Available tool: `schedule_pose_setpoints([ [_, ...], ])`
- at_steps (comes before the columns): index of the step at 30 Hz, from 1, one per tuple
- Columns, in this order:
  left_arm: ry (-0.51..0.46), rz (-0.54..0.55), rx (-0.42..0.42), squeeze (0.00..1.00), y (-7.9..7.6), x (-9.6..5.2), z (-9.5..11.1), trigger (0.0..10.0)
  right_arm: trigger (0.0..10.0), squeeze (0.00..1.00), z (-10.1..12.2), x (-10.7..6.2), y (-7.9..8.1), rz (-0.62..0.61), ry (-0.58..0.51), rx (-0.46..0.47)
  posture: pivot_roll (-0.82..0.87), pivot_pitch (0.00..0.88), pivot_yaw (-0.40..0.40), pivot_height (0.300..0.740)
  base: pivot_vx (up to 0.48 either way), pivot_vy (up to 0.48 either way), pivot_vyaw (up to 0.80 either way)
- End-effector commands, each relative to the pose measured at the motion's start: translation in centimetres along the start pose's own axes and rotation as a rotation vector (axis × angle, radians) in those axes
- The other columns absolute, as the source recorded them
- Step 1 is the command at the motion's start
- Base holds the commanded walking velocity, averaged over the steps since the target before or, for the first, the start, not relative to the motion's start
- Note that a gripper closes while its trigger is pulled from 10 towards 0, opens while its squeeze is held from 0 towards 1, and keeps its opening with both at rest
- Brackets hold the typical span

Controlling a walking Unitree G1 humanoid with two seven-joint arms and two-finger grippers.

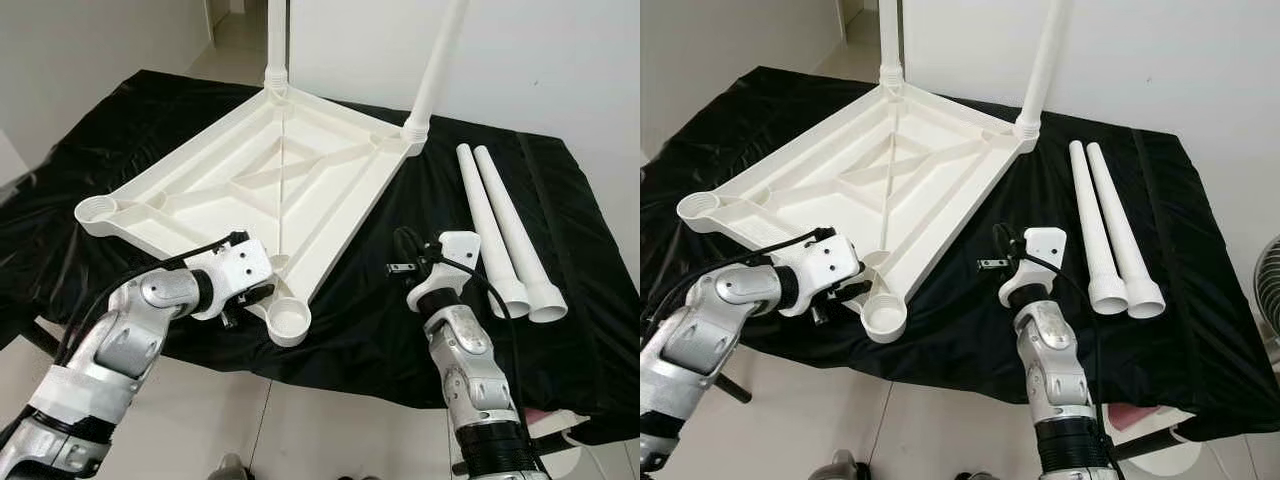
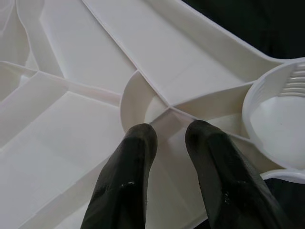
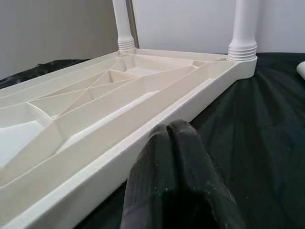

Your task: Building children table

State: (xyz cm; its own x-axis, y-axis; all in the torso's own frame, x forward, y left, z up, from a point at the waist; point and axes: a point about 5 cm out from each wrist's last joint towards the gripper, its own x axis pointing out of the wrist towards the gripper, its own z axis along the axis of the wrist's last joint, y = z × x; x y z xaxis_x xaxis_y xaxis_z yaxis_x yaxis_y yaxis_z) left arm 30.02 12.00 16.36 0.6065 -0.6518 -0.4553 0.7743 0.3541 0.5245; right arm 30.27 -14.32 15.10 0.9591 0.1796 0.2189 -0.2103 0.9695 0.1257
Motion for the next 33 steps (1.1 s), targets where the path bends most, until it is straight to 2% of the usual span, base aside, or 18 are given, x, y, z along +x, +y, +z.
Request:
schedule_pose_setpoints([
  [1,-0.030,-0.004,0.007,0.00,-0.7,1.1,0.9,10.0,10.0,0.00,0.2,0.1,-0.5,-0.013,-0.009,-0.005,0.12,0.062,-0.055,0.740,0.000,0.000,0.00],
  [5,-0.091,-0.008,-0.006,0.00,-1.3,2.9,2.7,10.0,10.0,0.00,0.4,0.3,-0.6,-0.025,-0.016,-0.006,0.12,0.069,-0.055,0.740,0.000,0.000,0.00],
  [13,-0.125,-0.020,-0.009,0.00,-1.9,4.0,3.7,10.0,10.0,0.00,0.6,0.5,-0.9,-0.039,-0.025,-0.009,0.11,0.079,-0.053,0.740,0.000,0.000,0.00],
  [17,-0.174,-0.037,-0.019,0.00,-3.0,5.3,5.0,10.0,10.0,0.00,0.8,0.7,-1.3,-0.075,-0.033,-0.018,0.10,0.091,-0.056,0.740,0.000,0.000,0.00],
  [20,-0.180,-0.038,-0.019,0.00,-3.1,5.5,5.2,10.0,10.0,0.00,0.8,0.8,-1.5,-0.091,-0.032,-0.029,0.10,0.093,-0.056,0.740,0.000,0.000,0.00],
  [24,-0.201,0.004,-0.046,0.00,-2.2,5.5,5.6,10.0,10.0,0.00,1.1,1.2,-2.3,-0.135,-0.025,-0.067,0.09,0.095,-0.051,0.740,0.000,0.000,0.00],
  [29,-0.250,0.139,-0.109,0.00,0.3,4.6,5.5,10.0,10.0,0.00,1.2,1.8,-4.2,-0.251,0.002,-0.131,0.10,0.089,-0.047,0.740,0.000,0.000,0.00],
  [31,-0.265,0.161,-0.120,0.00,0.7,4.5,5.6,10.0,10.0,0.00,1.3,1.9,-4.4,-0.261,0.003,-0.141,0.10,0.089,-0.047,0.740,0.000,0.000,0.00],
  [33,-0.322,0.248,-0.219,0.00,2.2,3.6,5.7,10.0,10.0,0.00,1.4,2.1,-5.3,-0.324,0.019,-0.170,0.10,0.085,-0.048,0.740,0.000,0.000,0.00],
])
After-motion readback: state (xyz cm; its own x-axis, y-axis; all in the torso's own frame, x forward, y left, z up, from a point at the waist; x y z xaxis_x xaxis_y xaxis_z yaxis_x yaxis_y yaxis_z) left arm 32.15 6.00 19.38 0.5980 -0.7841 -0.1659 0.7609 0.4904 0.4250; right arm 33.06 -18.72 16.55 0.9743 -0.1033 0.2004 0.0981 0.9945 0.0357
